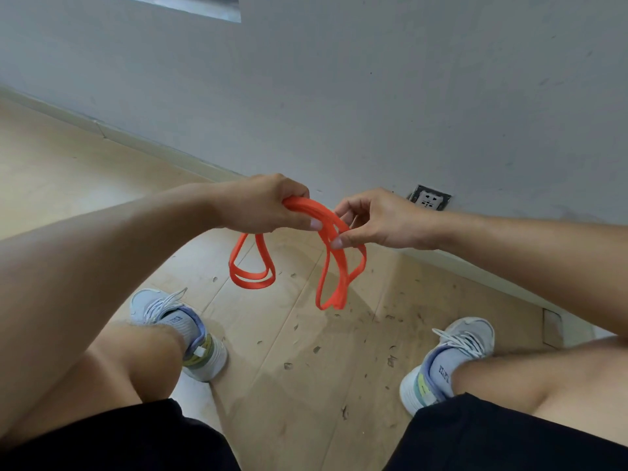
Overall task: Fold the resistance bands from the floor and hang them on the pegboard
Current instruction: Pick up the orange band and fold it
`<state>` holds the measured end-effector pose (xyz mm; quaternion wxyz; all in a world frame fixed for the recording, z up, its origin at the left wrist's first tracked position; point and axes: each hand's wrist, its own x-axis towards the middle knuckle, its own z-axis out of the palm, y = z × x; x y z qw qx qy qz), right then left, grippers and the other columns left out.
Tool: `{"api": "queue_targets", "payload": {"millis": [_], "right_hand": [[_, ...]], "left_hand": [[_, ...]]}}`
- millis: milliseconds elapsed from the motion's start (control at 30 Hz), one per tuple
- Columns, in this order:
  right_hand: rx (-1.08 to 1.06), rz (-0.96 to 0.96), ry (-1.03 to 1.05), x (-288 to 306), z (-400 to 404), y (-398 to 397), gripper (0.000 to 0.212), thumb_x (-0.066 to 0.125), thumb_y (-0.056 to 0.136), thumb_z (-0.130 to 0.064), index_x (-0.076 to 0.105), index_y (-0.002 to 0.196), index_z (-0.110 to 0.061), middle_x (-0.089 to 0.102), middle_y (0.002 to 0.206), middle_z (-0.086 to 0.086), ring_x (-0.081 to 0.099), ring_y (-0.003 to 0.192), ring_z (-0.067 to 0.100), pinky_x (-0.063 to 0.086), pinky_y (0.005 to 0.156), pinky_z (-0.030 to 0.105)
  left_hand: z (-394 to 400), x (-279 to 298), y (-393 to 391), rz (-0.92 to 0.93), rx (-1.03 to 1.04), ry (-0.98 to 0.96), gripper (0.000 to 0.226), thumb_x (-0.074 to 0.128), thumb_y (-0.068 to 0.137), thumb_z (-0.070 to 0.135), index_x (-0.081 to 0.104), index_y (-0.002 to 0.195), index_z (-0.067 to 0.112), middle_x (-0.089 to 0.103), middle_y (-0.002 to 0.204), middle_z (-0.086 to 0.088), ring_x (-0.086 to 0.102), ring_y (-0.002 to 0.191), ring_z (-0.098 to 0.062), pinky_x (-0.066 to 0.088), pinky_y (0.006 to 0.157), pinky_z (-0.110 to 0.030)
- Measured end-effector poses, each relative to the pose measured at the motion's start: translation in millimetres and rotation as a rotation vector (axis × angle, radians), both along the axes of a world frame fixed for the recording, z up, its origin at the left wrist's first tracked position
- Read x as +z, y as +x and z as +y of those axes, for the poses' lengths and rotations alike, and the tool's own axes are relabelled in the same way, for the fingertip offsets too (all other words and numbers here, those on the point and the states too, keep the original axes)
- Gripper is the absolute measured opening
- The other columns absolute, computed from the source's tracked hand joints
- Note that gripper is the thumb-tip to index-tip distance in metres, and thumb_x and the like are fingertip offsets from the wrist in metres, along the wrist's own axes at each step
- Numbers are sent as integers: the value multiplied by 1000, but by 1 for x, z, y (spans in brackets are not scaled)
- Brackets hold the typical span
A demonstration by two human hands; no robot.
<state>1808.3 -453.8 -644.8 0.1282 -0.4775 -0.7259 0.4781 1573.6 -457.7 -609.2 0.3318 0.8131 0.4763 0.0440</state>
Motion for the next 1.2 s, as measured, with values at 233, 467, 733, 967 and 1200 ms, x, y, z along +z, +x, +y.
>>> {"api": "queue_targets", "payload": {"millis": [233, 467, 733, 967, 1200], "right_hand": [[-46, -30, 115, 6, -7, -10, 20, 88, 79, -30, 83, 96, -23, 81, 86, -1, 77, 85, 15, 61, 85, 30], [-144, 12, 247, 1, -10, -16, 28, 91, 74, -33, 77, 93, -19, 80, 85, -3, 77, 79, 10, 62, 83, 31], [-238, 52, 435, -4, -3, -16, 13, 86, 84, -25, 79, 94, -19, 77, 80, -4, 75, 75, 11, 63, 78, 38], [-238, 51, 421, -3, -4, -18, 24, 90, 78, -30, 70, 90, -26, 73, 80, -8, 69, 72, 5, 57, 68, 19], [-158, 13, 308, 4, -6, -19, 38, 84, 84, -33, 73, 119, -23, 71, 87, -5, 67, 73, 9, 55, 68, 22]], "left_hand": [[-1, 1, 2, -86, 79, 102, 29, 65, 94, 43, 61, 84, 16, 56, 66, 2, 58, 53, -4, 48, 55, -15], [-4, 3, 2, -162, 102, 133, 24, 65, 95, 38, 62, 86, 16, 68, 70, -7, 69, 63, -20, 59, 64, -35], [-3, 5, -2, -167, 165, 163, 27, 67, 94, 39, 65, 85, 13, 73, 69, -2, 71, 60, -11, 57, 65, -27], [-2, 5, -2, -200, 195, 154, 22, 66, 96, 37, 65, 87, 17, 71, 70, -2, 69, 59, -9, 52, 57, -15], [-5, 7, -1, -193, 150, 160, 21, 64, 96, 36, 67, 93, 16, 70, 75, -9, 69, 73, -28, 58, 67, -39]]}}
